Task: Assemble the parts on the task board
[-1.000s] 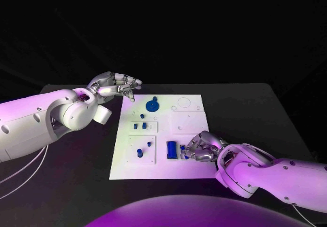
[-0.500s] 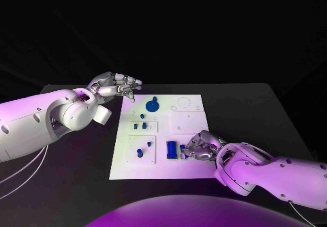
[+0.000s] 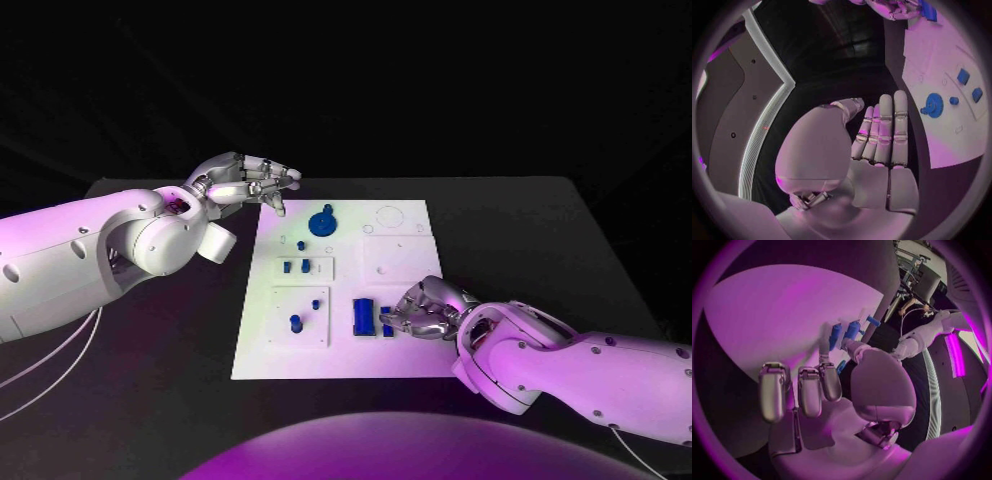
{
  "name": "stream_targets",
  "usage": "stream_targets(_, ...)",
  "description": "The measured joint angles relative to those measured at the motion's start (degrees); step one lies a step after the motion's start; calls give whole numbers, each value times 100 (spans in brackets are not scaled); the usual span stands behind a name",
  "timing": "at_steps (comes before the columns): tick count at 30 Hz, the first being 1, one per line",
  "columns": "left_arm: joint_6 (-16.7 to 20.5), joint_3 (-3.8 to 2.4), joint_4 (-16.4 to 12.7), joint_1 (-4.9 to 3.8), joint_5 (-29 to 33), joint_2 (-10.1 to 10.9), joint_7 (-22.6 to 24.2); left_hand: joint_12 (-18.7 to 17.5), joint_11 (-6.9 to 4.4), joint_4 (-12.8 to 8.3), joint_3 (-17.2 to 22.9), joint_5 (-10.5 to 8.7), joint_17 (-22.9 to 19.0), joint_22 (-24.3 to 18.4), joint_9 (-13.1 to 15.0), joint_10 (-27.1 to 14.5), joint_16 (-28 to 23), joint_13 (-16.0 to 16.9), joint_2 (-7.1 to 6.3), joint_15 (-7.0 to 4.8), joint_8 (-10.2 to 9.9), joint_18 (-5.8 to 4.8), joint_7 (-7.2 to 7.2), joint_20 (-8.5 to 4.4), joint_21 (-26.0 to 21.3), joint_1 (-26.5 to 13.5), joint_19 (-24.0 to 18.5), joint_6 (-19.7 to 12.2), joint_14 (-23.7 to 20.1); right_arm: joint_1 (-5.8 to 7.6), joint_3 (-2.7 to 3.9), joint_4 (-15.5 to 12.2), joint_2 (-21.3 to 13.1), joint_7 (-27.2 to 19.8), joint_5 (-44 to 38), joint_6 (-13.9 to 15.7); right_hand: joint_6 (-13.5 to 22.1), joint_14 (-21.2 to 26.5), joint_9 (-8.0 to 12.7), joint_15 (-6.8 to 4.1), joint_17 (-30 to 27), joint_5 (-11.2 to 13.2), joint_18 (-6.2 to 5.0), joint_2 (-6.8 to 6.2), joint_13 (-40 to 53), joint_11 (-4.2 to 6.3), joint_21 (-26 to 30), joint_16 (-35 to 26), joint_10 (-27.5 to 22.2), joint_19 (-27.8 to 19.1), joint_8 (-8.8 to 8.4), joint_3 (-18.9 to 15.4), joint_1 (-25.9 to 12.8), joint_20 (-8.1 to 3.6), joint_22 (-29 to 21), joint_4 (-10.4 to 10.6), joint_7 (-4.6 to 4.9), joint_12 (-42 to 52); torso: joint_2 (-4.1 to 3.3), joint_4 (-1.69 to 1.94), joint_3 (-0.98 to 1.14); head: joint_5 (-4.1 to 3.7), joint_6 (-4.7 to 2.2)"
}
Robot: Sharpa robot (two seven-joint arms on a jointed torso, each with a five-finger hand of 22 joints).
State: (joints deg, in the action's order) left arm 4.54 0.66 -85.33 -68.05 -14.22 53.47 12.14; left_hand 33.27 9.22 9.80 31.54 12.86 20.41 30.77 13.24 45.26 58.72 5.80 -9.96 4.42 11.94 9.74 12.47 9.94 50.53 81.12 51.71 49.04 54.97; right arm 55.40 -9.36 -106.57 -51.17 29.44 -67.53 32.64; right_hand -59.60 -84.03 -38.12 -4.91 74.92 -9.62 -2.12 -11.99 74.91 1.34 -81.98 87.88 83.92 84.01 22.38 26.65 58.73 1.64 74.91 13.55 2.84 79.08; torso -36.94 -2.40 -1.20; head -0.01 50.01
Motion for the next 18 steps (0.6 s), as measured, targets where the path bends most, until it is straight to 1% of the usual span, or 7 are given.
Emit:
stream_targets(2,-2,0,1,0,0,0,-1,0,0,0,0,0,0,0,0,0,0,0,0,0,0,0,0,0,0,0,0,0,0,0,0,-17,-8,-10,0,-6,0,0,-5,0,0,0,0,21,0,0,0,0,0,0,1,-49,-25,0,0,20,0,0,1,0,0,1,0)
stream_targets(3,-2,0,2,0,0,-1,-2,0,0,0,0,0,0,0,0,0,0,0,0,0,0,0,0,0,0,0,0,0,0,0,0,-25,-13,-14,0,-9,0,0,-6,0,0,0,0,-1,0,0,0,0,0,0,1,-78,-48,0,0,49,0,0,2,0,0,1,0)
stream_targets(6,-4,0,4,0,0,-2,-3,0,0,0,0,0,0,0,0,0,0,0,0,0,0,-1,0,0,0,0,0,0,0,0,0,-48,-29,-29,0,-16,0,0,-2,0,0,0,0,15,0,0,0,0,0,0,0,-193,-90,0,0,164,0,0,3,-2,1,5,0)
stream_targets(8,-5,0,5,0,0,-2,-4,0,0,0,0,0,0,0,0,0,0,0,0,0,0,0,0,0,0,0,0,0,0,0,0,-67,-41,-41,0,-20,0,0,-2,0,0,0,0,54,0,0,0,0,0,0,-22,-297,-128,0,0,236,0,0,3,-2,1,5,0)
stream_targets(10,-6,0,5,0,0,-2,-5,0,0,0,0,0,0,0,0,0,0,0,0,0,0,0,0,0,0,0,0,0,0,0,0,-80,-58,-54,0,-25,0,0,0,0,0,0,0,30,0,0,0,0,0,0,-22,-341,-151,0,-1,266,0,0,3,-2,3,5,0)
stream_targets(14,-7,0,7,0,0,-2,-6,0,0,0,0,0,0,1,0,0,0,0,0,0,0,0,0,0,0,0,0,0,0,0,0,-96,-127,-69,0,-39,0,0,0,0,0,0,0,31,0,0,0,0,0,0,-22,-341,-151,0,-1,266,0,0,3,-2,3,10,0)
stream_targets(18,-7,0,8,0,0,1,-8,0,0,0,0,0,0,0,0,0,0,1,0,0,0,0,0,0,0,0,0,0,0,0,0,-116,-218,-105,0,-65,0,0,-10,0,-1,0,0,34,-1,0,0,0,0,0,-22,-430,-85,0,0,209,0,0,4,-3,3,19,0)
